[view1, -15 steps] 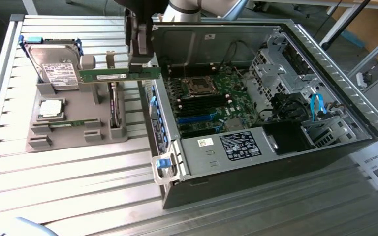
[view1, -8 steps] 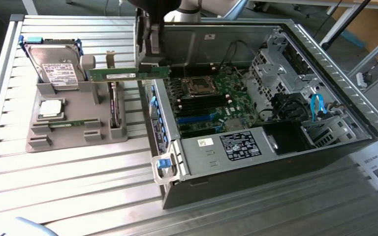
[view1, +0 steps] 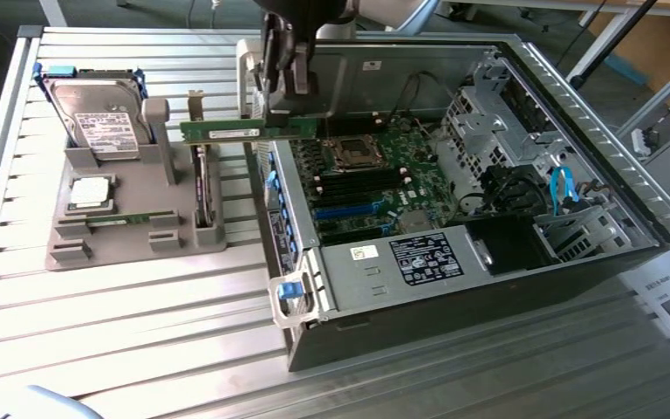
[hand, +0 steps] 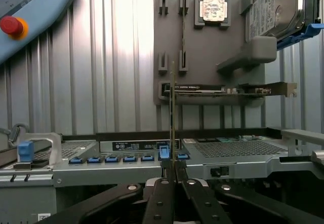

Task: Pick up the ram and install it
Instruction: 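Pick up the ram and move it above insertion slot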

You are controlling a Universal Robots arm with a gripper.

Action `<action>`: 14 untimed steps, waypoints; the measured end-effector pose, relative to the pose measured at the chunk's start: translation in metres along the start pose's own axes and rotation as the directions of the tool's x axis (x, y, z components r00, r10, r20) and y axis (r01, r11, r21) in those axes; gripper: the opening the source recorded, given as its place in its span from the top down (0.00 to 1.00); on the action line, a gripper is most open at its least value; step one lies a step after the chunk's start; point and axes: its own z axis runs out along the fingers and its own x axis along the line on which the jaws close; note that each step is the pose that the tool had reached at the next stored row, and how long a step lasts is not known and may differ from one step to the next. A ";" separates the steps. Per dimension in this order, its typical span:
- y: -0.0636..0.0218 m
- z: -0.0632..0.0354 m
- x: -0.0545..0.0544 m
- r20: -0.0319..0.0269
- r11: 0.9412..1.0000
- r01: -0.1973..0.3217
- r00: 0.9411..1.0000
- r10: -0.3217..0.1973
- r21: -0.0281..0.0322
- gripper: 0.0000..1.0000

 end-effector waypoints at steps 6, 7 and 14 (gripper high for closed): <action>-0.0147 -0.0007 0.000 0.000 1.000 0.001 1.000 -0.001 -0.002 0.88; -0.0173 -0.0009 0.000 0.000 1.000 0.001 1.000 -0.001 -0.002 0.88; -0.0355 -0.0018 -0.001 0.000 1.000 0.002 1.000 -0.002 -0.005 0.88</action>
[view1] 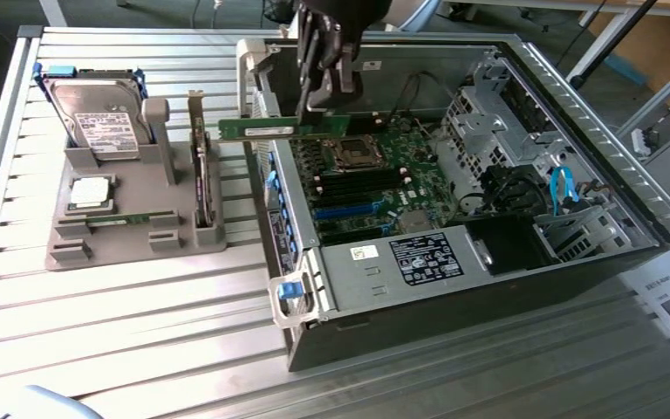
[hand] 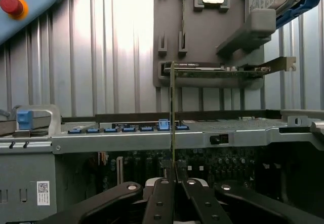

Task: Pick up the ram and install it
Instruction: 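Pick up the ram and move it above insertion slot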

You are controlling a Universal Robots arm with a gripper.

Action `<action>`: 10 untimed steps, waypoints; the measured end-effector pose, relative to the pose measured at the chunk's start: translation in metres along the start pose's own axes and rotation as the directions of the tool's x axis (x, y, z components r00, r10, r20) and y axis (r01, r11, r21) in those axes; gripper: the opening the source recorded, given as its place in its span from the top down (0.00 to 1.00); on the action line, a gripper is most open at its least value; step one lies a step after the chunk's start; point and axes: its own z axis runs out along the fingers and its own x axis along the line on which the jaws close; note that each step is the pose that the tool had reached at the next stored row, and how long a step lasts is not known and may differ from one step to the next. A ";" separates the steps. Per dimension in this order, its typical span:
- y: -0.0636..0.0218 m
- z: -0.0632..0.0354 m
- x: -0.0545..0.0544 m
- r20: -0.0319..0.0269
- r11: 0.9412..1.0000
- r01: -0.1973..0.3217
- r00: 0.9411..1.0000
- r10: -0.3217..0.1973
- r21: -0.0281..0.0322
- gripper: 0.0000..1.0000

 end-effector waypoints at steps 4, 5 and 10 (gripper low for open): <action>-0.0105 -0.0006 0.000 0.000 1.000 0.000 1.000 0.000 -0.002 0.88; -0.0132 -0.0007 0.000 0.000 1.000 0.001 1.000 -0.001 -0.002 0.88; -0.0267 -0.0015 -0.001 0.000 1.000 0.001 1.000 -0.001 -0.004 0.88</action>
